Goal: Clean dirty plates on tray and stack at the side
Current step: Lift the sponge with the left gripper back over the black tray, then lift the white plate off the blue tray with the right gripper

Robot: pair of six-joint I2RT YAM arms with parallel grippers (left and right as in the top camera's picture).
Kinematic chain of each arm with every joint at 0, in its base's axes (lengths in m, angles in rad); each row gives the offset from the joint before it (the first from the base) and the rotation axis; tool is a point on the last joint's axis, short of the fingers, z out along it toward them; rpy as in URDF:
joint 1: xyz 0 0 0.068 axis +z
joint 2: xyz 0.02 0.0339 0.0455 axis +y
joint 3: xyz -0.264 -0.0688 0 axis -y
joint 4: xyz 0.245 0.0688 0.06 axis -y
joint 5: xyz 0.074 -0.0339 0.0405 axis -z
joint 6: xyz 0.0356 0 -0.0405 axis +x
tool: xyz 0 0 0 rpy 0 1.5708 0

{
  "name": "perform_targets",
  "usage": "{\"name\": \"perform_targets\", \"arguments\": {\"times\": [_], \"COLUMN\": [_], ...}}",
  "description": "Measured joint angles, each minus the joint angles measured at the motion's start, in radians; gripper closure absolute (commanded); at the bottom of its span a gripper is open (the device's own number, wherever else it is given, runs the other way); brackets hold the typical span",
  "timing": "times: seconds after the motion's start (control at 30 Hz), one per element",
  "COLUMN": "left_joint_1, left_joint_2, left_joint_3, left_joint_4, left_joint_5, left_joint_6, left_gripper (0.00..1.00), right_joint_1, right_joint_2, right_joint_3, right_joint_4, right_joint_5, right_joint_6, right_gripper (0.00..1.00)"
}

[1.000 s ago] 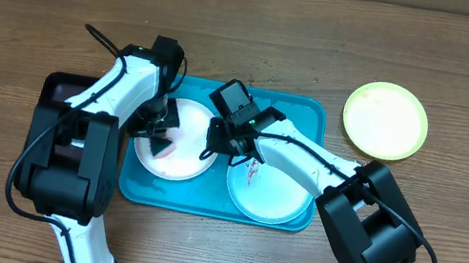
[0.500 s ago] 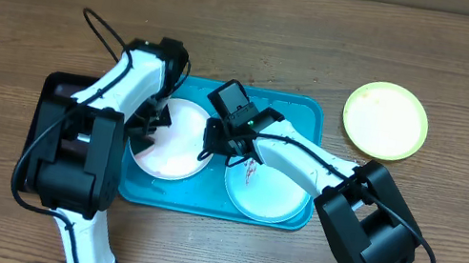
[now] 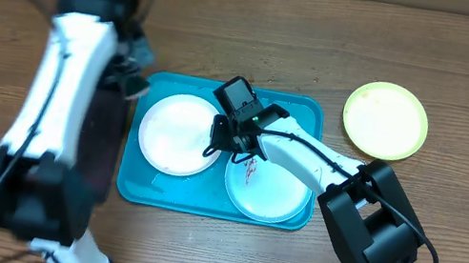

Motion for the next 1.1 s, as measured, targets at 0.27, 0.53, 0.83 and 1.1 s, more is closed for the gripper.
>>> {"name": "perform_targets", "arguments": {"times": [0.27, 0.53, 0.83, 1.1], "left_joint_1": [0.282, 0.46, 0.469, 0.469], "left_joint_2": [-0.126, -0.123, -0.118, -0.118], "left_joint_3": [0.018, -0.093, -0.22, -0.221], "left_joint_4": [-0.138, -0.062, 0.03, 0.038], "left_joint_5": [0.032, 0.129, 0.212, 0.225], "left_joint_6": [0.047, 0.054, 0.054, 0.054], "left_gripper": [0.96, 0.96, 0.96, 0.96], "right_joint_1": [0.0, 0.0, 0.05, 0.2], "right_joint_2": [-0.054, -0.28, -0.402, -0.402], "right_joint_3": [0.005, 0.006, 0.013, 0.013], "right_joint_4": [-0.026, 0.014, 0.212, 0.405], "right_joint_5": [0.072, 0.418, 0.787, 0.996], "right_joint_6": [-0.173, -0.454, -0.9, -1.341], "right_gripper": [0.96, 0.96, 0.96, 0.96]}}
